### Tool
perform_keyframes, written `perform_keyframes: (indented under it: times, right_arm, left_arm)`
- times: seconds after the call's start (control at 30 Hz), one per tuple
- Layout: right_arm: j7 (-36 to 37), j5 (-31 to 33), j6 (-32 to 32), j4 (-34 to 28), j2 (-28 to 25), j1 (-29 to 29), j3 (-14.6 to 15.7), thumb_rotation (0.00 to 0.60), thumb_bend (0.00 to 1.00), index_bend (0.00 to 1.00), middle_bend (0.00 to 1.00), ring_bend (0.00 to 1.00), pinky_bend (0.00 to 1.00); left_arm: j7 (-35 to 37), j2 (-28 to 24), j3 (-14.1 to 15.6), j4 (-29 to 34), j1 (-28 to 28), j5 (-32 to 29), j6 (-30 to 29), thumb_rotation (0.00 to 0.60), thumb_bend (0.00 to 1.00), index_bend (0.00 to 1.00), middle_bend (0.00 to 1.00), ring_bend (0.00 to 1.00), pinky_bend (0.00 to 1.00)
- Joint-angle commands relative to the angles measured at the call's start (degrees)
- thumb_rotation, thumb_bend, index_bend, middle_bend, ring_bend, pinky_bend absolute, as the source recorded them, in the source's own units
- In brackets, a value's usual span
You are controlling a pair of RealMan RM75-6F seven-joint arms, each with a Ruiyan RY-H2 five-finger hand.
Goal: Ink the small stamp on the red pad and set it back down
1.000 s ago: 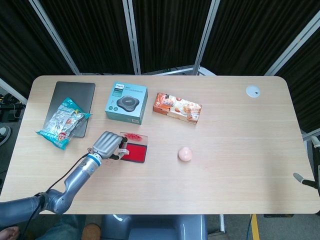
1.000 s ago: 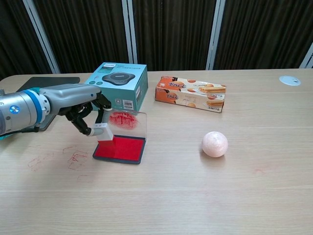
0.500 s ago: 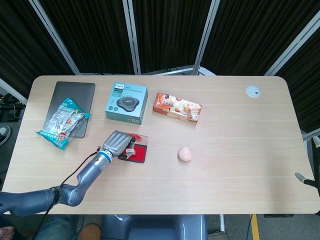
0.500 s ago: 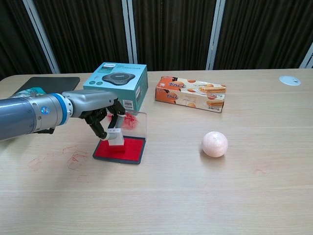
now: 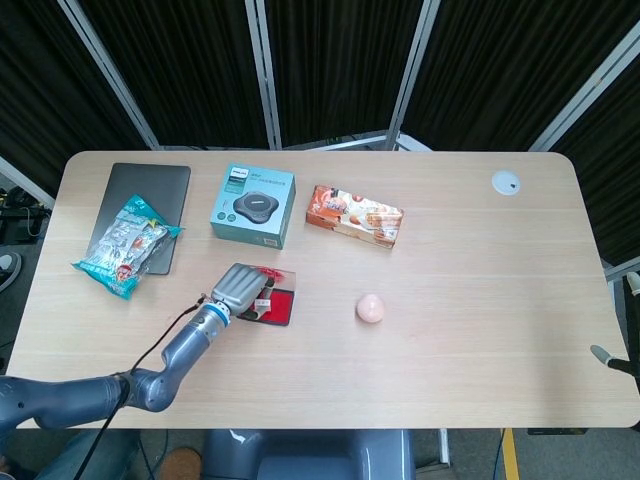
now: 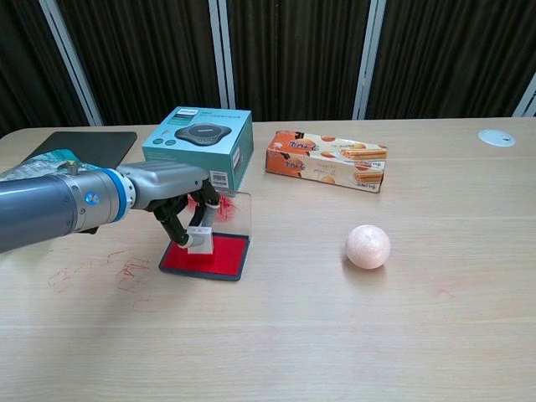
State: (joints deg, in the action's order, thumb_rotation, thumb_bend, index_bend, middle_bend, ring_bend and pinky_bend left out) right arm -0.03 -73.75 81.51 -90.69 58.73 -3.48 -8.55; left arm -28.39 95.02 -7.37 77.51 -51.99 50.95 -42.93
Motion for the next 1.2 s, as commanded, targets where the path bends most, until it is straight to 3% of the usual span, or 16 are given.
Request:
perform_keyframes:
  times: [0.03, 0.67, 1.03, 1.2]
  right_arm:
    - [0.00, 0.02, 0.00, 0.01, 0.00, 0.01, -0.01, 0.600, 0.00, 0.00, 0.00, 0.00, 0.00]
    - [0.40, 0.02, -0.01, -0.06, -0.17, 0.11, -0.06, 0.600, 0.00, 0.00, 0.00, 0.00, 0.00]
    - [0.65, -0.39, 0.31, -0.34, -0.35, 0.28, 0.03, 0.600, 0.00, 0.00, 0.00, 0.00, 0.00]
    - [0.62, -0.88, 0.62, -0.69, -0.46, 0.38, 0.17, 0.600, 0.00, 0.00, 0.00, 0.00, 0.00]
  left_arm:
    - [0.04, 0.31, 0.32, -0.25, -0.21, -0.26, -0.02, 0.600, 0.39, 0.59, 0.57, 0.78, 0.94]
    - [0.85, -0.06, 1.08, 0.19, -0.37, -0.84, -1.79, 0.600, 0.39, 0.59, 0.57, 0.78, 0.93]
    - [2.21, -5.84, 0.48, 6.43, 0.73, 0.10, -4.13, 0.600, 0.39, 0.60, 0.57, 0.77, 0.93]
    - [4.28, -9.59, 1.73, 9.11, 2.54, 1.08, -4.29, 0.600, 0.39, 0.60, 0.57, 0.77, 0.93]
